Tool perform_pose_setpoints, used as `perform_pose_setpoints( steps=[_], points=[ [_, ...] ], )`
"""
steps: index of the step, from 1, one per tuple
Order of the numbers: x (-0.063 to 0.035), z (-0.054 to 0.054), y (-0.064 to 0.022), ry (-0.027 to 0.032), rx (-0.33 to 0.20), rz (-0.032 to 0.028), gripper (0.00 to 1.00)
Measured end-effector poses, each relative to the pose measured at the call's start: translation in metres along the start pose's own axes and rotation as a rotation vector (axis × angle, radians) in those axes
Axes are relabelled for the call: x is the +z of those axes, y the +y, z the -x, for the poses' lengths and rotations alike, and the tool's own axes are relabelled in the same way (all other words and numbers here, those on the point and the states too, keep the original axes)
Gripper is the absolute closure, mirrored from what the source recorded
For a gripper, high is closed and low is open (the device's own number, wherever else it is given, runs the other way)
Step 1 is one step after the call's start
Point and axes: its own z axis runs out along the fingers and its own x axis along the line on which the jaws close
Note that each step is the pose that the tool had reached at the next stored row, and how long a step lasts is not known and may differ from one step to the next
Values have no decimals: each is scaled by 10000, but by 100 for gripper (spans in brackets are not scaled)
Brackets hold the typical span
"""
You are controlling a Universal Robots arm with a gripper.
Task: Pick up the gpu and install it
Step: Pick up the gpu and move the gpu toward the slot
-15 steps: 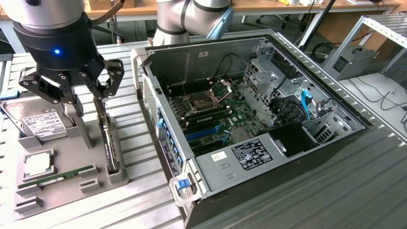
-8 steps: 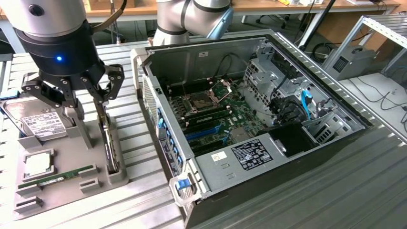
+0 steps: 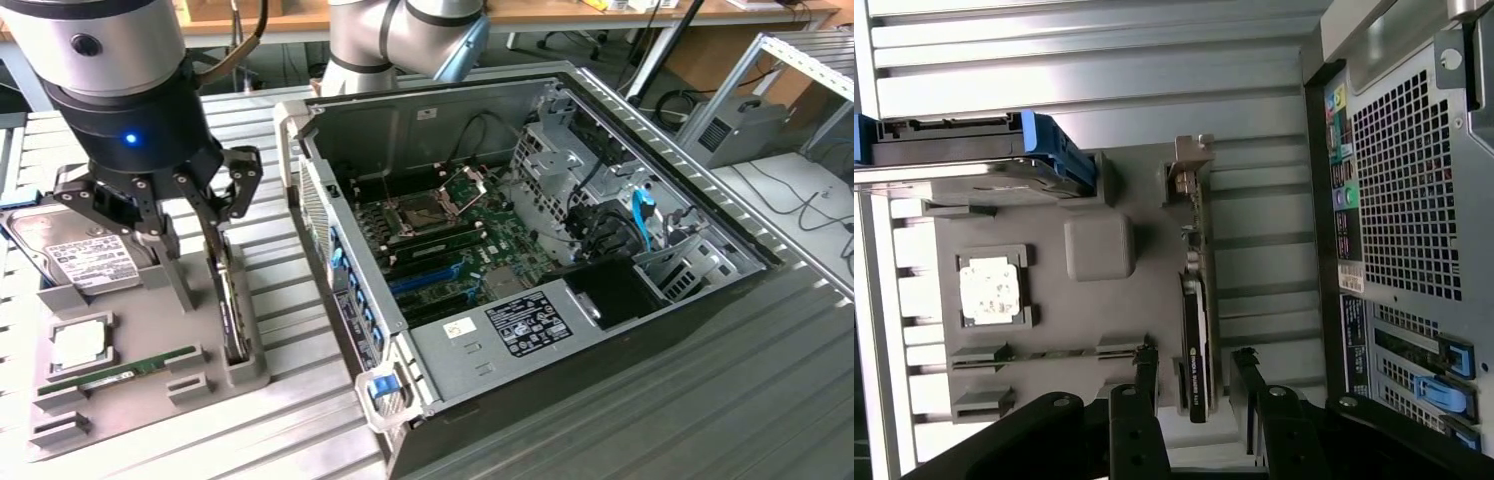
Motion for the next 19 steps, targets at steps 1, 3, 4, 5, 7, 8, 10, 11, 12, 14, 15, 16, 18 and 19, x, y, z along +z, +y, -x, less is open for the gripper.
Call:
perform_pose_setpoints(
  steps=[1,3,4,5,7,8,10,11,12,14,15,16,18,19],
  points=[
    [12,0,-1,0,0,0,58],
    [33,-1,-1,0,0,0,58],
    [45,-1,-2,0,0,-1,58],
    [54,-1,-2,-1,0,0,58],
    [68,-2,-3,1,0,-1,58],
    [69,-2,-3,2,0,-2,58],
    [70,-2,-3,1,0,-2,58],
    [71,-2,-3,0,0,-1,58],
    [71,-2,-3,0,-1,-1,58],
    [71,-2,-3,0,0,0,58],
    [71,-2,-3,0,0,0,58],
    [71,-2,-3,0,0,-1,58],
    [73,1,-2,-2,1,2,58],
    [73,4,-2,-2,1,2,58]
  ],
)
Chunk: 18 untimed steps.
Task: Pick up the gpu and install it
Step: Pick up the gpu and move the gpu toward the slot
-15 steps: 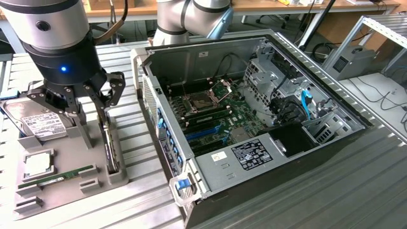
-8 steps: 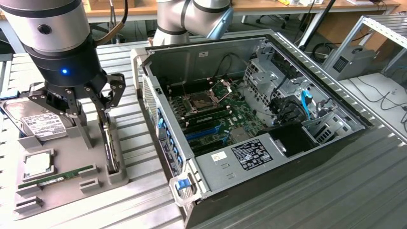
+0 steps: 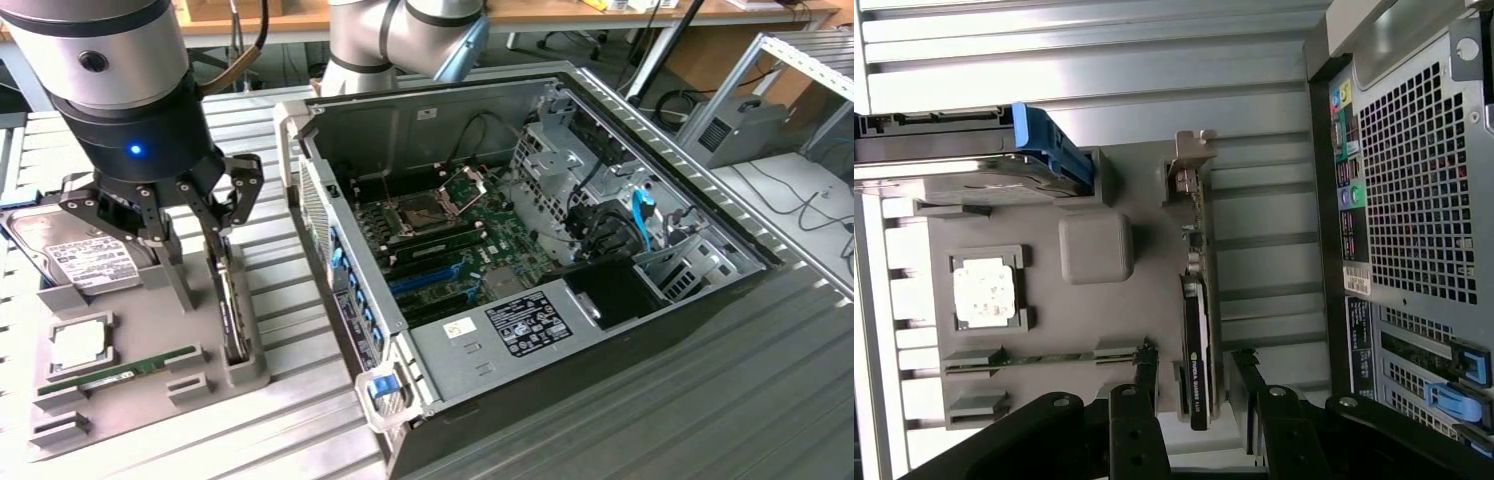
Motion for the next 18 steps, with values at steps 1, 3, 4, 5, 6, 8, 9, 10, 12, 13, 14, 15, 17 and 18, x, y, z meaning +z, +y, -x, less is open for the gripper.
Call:
perform_pose_setpoints(
  steps=[1,3,4,5,6,8,9,10,12,13,14,15,17,18],
  points=[
    [-1,8,0,1,-1,-2,58],
    [-1,19,1,2,-1,-2,58],
    [0,25,2,1,-1,-1,58],
    [0,29,2,1,-1,-2,58],
    [0,33,2,2,0,-2,58],
    [0,33,2,2,0,-2,58],
    [0,33,2,2,-1,-2,58],
    [0,34,2,2,-1,-2,58],
    [5,34,3,1,-1,-2,58],
    [13,34,2,1,-1,-1,58],
    [20,33,1,2,-1,-2,58],
    [33,33,1,2,-1,-2,58],
    [50,32,0,2,-1,-2,58],
    [62,32,0,2,-1,-2,58]
  ],
)
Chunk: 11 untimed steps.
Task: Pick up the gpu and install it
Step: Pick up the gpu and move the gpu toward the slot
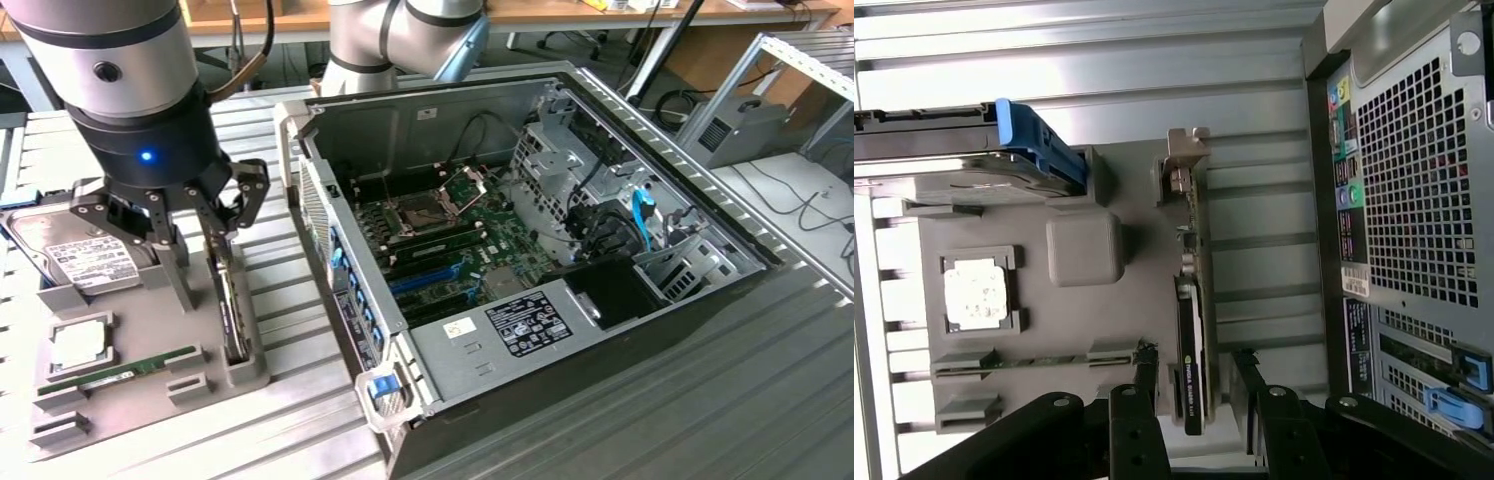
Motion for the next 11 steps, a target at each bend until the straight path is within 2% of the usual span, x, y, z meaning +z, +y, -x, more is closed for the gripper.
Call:
perform_pose_setpoints(
  steps=[11],
  points=[
    [137,-3,-6,0,0,0,58]
  ],
)
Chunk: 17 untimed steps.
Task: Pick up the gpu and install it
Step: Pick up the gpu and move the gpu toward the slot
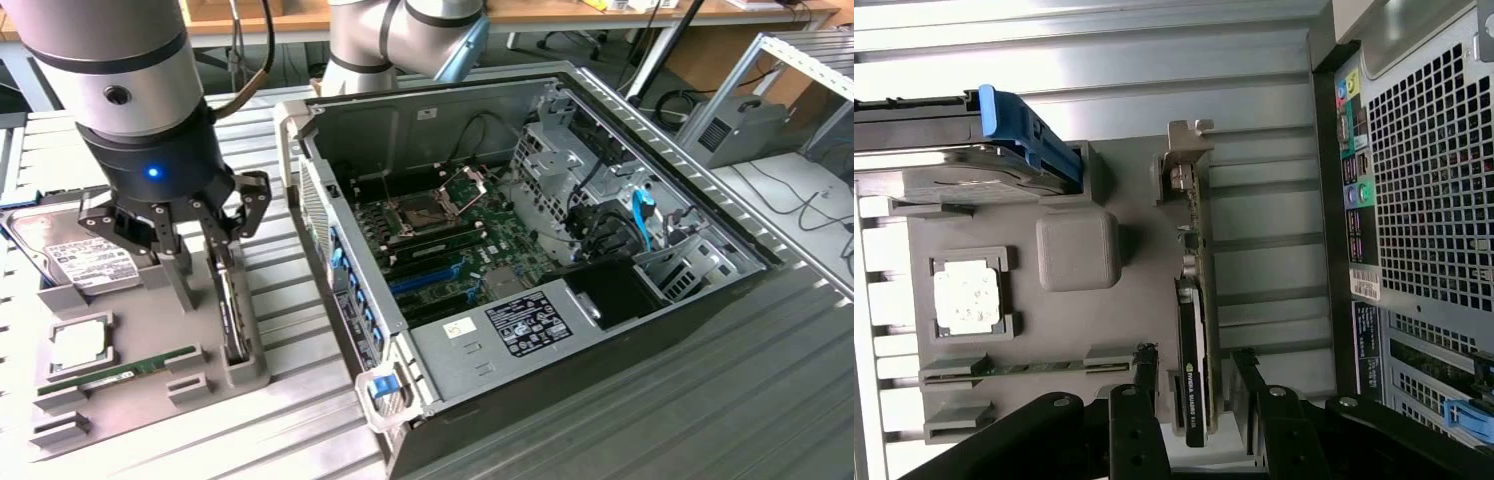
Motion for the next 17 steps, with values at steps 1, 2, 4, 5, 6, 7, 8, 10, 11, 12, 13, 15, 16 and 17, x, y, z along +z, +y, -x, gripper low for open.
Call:
perform_pose_setpoints(
  steps=[1,2,4,5,6,7,8,10,11,12,13,15,16,17],
  points=[
    [9,0,0,0,0,0,58],
    [21,0,-1,0,0,0,58],
    [57,-1,-3,1,0,-1,58],
    [69,-2,-3,0,0,0,58],
    [79,-2,-4,1,0,-1,58],
    [90,-2,-4,0,0,0,58],
    [101,-2,-4,0,0,0,58],
    [133,-3,-6,0,1,0,58],
    [144,-4,-6,0,0,0,58],
    [152,-4,-7,0,0,0,58],
    [162,-4,-7,0,0,1,58],
    [178,-4,-8,-1,0,1,58],
    [186,-4,-8,0,0,0,58],
    [193,-5,-9,0,0,0,58]
  ],
)
